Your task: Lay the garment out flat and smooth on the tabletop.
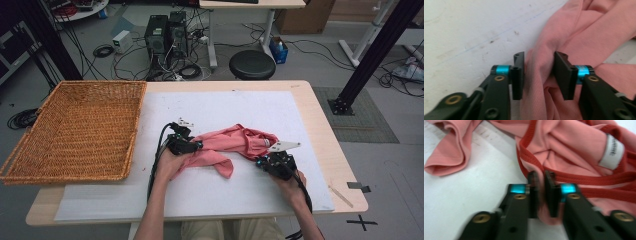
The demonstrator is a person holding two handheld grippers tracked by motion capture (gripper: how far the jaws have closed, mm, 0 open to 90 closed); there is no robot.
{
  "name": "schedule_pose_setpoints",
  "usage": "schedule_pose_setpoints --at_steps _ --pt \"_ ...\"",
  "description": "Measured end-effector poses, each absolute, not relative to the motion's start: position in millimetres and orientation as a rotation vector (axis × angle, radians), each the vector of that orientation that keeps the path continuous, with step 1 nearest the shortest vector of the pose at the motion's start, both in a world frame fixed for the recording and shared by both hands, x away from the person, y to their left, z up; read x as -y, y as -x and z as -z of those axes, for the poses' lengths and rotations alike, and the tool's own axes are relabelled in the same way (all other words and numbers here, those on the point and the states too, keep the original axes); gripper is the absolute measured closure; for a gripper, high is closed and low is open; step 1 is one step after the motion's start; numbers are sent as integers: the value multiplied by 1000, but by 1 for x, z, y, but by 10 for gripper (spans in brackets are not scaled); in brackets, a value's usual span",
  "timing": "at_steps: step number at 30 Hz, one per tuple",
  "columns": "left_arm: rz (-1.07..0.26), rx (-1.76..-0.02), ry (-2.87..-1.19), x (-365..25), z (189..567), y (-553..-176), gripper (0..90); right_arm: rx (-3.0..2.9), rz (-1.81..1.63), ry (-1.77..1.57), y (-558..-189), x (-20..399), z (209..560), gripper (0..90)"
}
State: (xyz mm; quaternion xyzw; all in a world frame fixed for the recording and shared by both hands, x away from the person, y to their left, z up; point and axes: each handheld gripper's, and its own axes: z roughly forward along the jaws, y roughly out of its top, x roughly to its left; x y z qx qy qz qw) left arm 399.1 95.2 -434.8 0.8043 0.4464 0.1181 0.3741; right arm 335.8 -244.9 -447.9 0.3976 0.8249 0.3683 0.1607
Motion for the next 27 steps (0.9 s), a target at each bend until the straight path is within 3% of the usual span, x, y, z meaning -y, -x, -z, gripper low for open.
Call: schedule_pose_setpoints --at_steps 5,8,11,12,14,16,21,27 --pt "-245 -1149 -2040 -96 434 -392 790 -2245 -1004 -1207 -360 258 437 875" --pt "-144 -1136 -2017 -94 435 -378 810 -2165 -978 -1292 -381 271 432 875" --pt "-135 -1101 -2014 -91 438 -369 808 -2141 -932 -1325 -396 276 435 861" --pt "-145 -1103 -2010 -92 437 -369 792 -2142 -928 -1333 -398 276 436 838" --pt "-193 -1124 -1990 -95 433 -370 683 -2124 -899 -1331 -394 274 434 690" --pt "-231 -1128 -1951 -101 427 -371 624 -2102 -948 -1338 -384 275 429 643" --pt "-278 -1109 -1926 -101 418 -377 589 -2074 -1081 -1308 -353 272 421 640" --pt "-286 -1053 -2050 -80 421 -387 573 -2269 -1081 -1177 -332 232 422 643"
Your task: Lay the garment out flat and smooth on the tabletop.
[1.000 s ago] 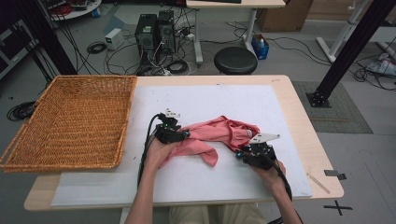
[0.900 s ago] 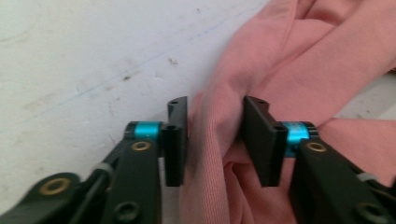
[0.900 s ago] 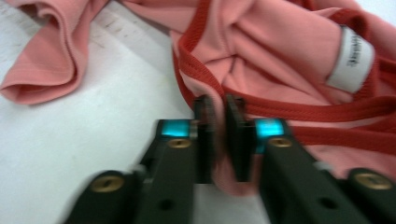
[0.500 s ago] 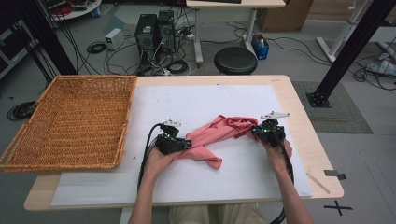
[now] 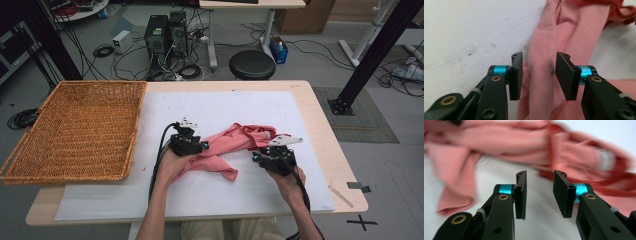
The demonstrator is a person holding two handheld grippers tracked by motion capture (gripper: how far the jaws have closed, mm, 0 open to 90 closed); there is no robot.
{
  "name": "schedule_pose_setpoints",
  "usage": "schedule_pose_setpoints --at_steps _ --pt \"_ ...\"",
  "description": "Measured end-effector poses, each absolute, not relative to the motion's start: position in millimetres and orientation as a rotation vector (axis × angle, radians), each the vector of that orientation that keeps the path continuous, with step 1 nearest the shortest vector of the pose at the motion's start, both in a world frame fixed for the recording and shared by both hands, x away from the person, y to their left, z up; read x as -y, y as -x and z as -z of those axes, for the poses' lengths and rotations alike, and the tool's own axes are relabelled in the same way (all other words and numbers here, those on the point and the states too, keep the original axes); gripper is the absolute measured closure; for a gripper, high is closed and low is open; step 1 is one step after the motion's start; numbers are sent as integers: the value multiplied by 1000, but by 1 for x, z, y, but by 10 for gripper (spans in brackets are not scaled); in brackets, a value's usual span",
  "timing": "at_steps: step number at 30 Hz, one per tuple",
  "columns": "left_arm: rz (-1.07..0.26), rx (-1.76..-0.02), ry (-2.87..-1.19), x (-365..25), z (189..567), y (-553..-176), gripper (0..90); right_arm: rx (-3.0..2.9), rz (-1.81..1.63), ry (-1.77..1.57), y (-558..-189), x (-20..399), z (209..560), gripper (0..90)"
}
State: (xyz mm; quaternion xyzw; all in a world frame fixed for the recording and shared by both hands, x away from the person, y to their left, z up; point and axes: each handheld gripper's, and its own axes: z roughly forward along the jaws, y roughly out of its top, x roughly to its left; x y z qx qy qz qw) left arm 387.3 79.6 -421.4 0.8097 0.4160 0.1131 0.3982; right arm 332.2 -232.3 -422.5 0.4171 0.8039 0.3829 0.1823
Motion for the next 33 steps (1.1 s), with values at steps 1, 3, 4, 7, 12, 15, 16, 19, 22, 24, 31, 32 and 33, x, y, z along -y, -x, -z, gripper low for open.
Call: schedule_pose_setpoints --at_steps 1,3,4,7,12,15,16,19,22,24,31,32,33 --pt "-288 -1050 -2066 -78 423 -387 572 -2271 -1073 -1168 -331 228 422 642" --pt "-291 -1050 -2102 -75 427 -388 572 -2250 -1086 -1171 -331 224 422 643" --pt "-283 -1055 -2110 -75 429 -390 575 -2254 -1077 -1178 -335 222 424 646" --pt "-255 -1076 -2093 -77 432 -392 579 -2276 -995 -1213 -353 215 434 647" --pt "-212 -1097 -2036 -83 439 -394 594 -2291 -910 -1202 -372 206 445 711" --pt "-207 -1093 -2018 -85 440 -392 632 -2292 -920 -1201 -373 207 445 893" --pt "-222 -1090 -2023 -85 439 -391 648 -2300 -933 -1200 -372 209 445 900" --pt "-281 -1089 -2006 -87 434 -387 731 -2290 -969 -1230 -365 223 443 900" --pt "-324 -1107 -1963 -92 428 -384 793 -2227 -996 -1288 -356 248 442 900" --pt "-349 -1126 -1927 -96 425 -384 810 -2173 -993 -1335 -352 270 442 900" --pt "-382 -1220 -1927 -101 434 -393 829 -2246 -1110 -1271 -343 279 433 774" --pt "-372 -1233 -1921 -101 435 -394 830 -2270 -1113 -1239 -342 271 432 747" --pt "-370 -1232 -1924 -102 435 -395 830 -2292 -1115 -1212 -341 261 432 716"
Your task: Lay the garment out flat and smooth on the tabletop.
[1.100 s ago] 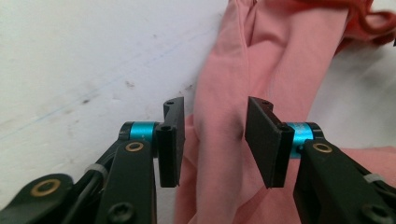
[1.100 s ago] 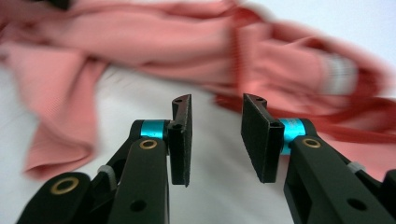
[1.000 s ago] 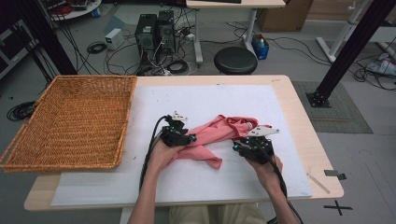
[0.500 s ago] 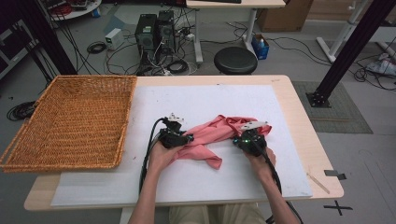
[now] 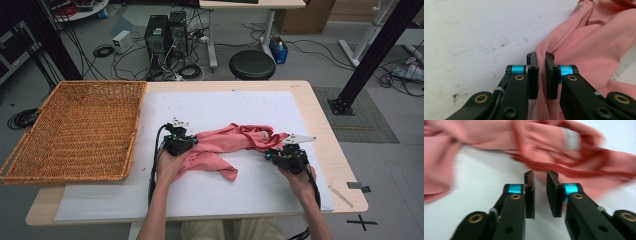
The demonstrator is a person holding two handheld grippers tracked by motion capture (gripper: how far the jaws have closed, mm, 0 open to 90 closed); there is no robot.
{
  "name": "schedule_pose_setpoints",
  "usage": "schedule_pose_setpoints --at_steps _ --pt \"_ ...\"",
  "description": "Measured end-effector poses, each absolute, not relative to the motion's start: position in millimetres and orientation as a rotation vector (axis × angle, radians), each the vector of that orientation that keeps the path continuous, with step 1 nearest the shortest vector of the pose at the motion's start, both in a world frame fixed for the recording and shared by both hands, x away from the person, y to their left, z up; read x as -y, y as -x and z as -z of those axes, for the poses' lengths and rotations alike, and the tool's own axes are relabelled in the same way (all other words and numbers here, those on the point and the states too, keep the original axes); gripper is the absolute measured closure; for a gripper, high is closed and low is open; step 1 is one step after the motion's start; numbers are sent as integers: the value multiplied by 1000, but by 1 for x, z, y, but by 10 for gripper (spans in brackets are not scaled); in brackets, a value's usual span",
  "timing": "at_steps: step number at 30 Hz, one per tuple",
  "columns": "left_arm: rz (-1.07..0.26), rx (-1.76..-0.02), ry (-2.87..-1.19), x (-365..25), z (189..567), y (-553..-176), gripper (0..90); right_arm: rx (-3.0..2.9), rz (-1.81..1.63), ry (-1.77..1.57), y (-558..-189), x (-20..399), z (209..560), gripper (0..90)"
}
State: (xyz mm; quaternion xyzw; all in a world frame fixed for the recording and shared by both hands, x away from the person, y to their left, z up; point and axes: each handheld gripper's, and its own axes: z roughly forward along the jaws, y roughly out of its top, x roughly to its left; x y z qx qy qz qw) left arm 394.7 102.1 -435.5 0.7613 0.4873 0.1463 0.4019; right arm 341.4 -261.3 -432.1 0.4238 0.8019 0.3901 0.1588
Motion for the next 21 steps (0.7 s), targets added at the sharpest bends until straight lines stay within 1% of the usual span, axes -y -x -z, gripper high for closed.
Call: schedule_pose_setpoints --at_steps 3,4,6,9,13,14,15,17,21 --pt "-390 -1235 -1927 -103 435 -394 831 -2380 -1102 -1128 -345 233 434 685" --pt "-391 -1238 -1926 -105 434 -394 830 -2391 -1079 -1107 -347 223 434 660" --pt "-382 -1242 -1919 -108 434 -393 830 -2342 -991 -1124 -353 210 436 648" --pt "-379 -1233 -1906 -110 432 -391 830 -2343 -910 -1170 -366 201 443 645" --pt "-371 -1216 -1914 -107 432 -391 830 -2303 -912 -1174 -375 196 444 653" --pt "-369 -1214 -1921 -106 433 -391 830 -2295 -906 -1170 -377 194 445 679" --pt "-368 -1213 -1920 -106 433 -391 830 -2293 -911 -1158 -379 193 445 740" --pt "-369 -1213 -1913 -107 433 -390 830 -2276 -901 -1146 -381 193 446 900" --pt "-377 -1220 -1882 -114 430 -388 829 -2276 -938 -1191 -384 204 445 900"
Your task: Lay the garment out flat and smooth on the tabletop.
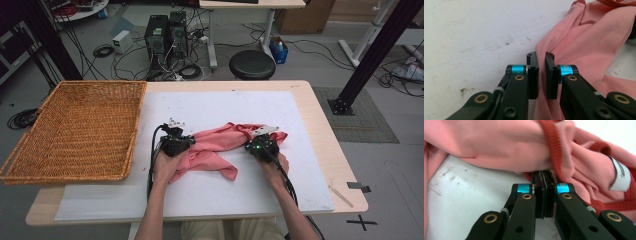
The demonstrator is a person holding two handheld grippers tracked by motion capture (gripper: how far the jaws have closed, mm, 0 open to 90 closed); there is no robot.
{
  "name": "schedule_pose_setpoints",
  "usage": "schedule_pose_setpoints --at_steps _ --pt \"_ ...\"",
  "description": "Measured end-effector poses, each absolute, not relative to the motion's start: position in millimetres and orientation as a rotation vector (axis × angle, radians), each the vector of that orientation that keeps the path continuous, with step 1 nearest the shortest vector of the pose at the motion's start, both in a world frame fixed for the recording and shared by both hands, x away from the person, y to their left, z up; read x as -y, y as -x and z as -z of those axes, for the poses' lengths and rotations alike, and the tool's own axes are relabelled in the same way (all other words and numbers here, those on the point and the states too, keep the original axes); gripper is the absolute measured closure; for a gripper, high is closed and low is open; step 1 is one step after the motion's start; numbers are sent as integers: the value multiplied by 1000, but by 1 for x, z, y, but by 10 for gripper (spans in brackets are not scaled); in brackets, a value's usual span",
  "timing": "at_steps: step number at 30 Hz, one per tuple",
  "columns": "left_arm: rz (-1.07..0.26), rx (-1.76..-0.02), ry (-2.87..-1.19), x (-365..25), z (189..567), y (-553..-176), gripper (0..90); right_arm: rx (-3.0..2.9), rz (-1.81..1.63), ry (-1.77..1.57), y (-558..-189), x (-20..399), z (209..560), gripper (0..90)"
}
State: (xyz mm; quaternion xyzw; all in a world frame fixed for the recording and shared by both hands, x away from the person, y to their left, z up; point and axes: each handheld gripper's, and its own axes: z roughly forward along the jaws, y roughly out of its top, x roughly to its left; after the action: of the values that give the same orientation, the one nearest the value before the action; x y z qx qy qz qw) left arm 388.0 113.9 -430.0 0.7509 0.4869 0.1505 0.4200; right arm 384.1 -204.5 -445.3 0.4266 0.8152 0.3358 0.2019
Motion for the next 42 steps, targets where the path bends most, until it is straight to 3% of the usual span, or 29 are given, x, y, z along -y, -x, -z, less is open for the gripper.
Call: schedule_pose_setpoints --at_steps 7,8,10,15,19,22,26,35,42 --pt "-365 -1256 -1831 -125 430 -390 830 -2282 -1067 -1228 -370 230 440 885" --pt "-369 -1257 -1839 -125 431 -390 829 -2285 -1071 -1199 -367 227 440 762" --pt "-374 -1275 -1842 -125 433 -392 830 -2293 -1060 -1168 -366 219 438 657" --pt "-393 -1322 -1851 -129 437 -394 830 -2302 -984 -1134 -375 199 440 579" --pt "-376 -1327 -1855 -129 441 -394 830 -2299 -954 -1142 -388 191 446 606" --pt "-370 -1315 -1867 -128 443 -393 829 -2281 -940 -1108 -391 187 449 762" --pt "-369 -1312 -1852 -131 442 -391 829 -2293 -969 -1128 -393 193 447 846" --pt "-384 -1323 -1814 -142 437 -384 830 -2198 -986 -1275 -371 259 443 859" --pt "-365 -1340 -1827 -145 442 -381 828 -2093 -996 -1429 -373 315 445 852"
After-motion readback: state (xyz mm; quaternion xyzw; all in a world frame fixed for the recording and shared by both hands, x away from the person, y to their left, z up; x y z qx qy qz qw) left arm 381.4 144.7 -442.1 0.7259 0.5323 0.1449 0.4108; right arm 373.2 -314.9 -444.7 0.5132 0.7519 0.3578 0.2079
